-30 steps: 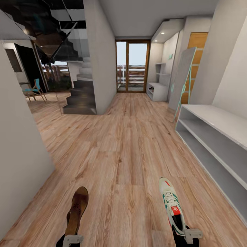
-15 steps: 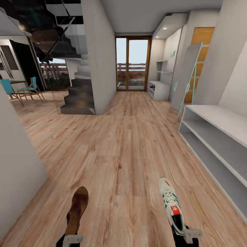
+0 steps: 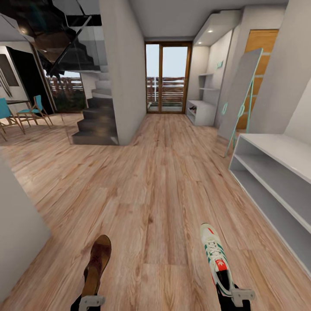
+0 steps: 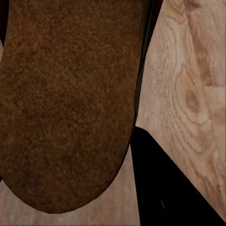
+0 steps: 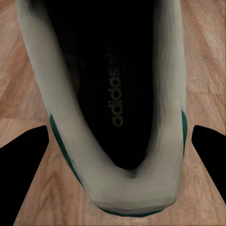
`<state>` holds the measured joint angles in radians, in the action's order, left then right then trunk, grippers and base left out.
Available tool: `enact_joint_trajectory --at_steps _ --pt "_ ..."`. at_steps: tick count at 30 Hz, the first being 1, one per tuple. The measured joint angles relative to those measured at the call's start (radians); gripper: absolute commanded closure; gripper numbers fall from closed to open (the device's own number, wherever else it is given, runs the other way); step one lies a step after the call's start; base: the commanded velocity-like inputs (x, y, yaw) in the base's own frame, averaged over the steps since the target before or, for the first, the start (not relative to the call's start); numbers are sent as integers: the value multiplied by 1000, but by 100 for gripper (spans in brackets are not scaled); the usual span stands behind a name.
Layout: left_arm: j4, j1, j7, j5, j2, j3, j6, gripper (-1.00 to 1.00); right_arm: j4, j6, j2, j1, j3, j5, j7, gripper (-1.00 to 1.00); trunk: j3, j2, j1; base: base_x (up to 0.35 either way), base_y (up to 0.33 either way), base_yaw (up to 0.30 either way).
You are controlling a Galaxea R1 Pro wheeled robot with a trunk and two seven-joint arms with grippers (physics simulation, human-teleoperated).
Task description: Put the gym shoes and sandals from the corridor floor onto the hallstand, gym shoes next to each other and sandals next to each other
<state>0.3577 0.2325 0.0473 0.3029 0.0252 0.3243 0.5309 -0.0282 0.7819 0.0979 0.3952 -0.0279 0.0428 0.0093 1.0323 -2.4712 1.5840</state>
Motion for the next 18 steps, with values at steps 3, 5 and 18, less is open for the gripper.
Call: enact_joint_trajectory --at_steps 3,5,18 --pt "1 0 0 0 0 0 0 100 0 -1 0 0 0 -1 0 100 0 0 0 340 0 -56" --pt "0 0 0 0 0 0 0 100 0 -1 1 0 0 0 0 100 0 0 0 340 0 -174" --pt "0 0 0 0 0 0 0 100 1 -1 1 0 0 -2 0 100 0 0 0 340 0 -36"
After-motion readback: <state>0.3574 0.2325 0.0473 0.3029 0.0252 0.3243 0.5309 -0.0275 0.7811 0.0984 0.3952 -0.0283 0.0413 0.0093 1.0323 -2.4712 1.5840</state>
